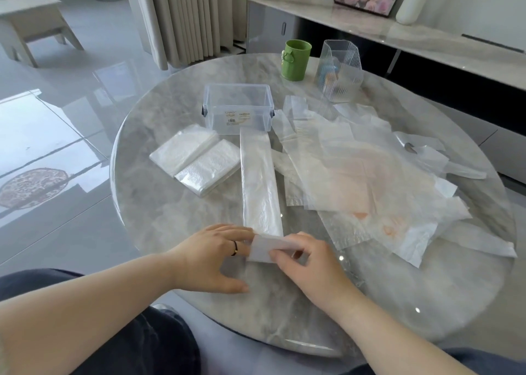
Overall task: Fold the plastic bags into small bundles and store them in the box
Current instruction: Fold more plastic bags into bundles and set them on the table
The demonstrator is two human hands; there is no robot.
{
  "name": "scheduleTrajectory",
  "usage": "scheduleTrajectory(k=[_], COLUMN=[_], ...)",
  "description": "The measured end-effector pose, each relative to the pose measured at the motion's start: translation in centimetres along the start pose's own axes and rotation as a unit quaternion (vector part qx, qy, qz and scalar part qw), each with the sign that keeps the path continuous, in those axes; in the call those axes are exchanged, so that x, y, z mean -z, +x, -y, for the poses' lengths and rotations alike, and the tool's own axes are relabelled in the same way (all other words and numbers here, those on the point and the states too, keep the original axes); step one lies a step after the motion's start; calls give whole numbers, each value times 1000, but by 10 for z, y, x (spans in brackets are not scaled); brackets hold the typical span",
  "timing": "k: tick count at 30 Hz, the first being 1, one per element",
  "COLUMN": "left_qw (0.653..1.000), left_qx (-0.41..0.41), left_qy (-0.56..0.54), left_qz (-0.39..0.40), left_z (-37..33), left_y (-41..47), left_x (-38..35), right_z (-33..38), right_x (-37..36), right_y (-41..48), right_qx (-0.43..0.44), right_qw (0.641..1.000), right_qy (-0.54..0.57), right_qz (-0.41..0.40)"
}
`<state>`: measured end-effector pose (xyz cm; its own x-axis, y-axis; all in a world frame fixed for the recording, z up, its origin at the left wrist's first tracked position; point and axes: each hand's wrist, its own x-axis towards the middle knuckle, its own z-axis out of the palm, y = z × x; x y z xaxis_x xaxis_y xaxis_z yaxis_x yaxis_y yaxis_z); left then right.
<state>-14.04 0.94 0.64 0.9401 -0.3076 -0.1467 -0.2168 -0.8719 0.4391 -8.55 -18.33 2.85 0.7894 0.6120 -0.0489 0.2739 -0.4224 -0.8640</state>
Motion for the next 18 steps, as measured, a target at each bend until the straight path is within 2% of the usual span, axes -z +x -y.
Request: scheduleTrajectory(k=[3,5,9,12,15,17,18], left_qw=[992,978,949,931,935,959,968], left_qx=[27,77,160,184,188,156,113], left_qy=[-110,-166,-244,-269,-245,-149,-75], left_qz=[-58,-102,-120,-165,-175,-181,-211], left_z=[-4,-5,-7,-8,-8,-9,-7], left_y=[4,7,13,16,19,18,18], left_x=[-3,-5,-5,-2,-1,0,-1], right_z=[7,9,7,-1,-6,-7,-6], right_x=[3,2,0,-2,-5,-6,-6], right_y=[16,29,55,70,79,82,82], right_qx=[-27,-51,-49,-87,-112,-118,-116], right_qw=[1000,998,991,986,984,973,967], right_qy=[-6,-22,-121,-139,-136,-196,-226], right_qz=[2,1,18,15,18,22,19])
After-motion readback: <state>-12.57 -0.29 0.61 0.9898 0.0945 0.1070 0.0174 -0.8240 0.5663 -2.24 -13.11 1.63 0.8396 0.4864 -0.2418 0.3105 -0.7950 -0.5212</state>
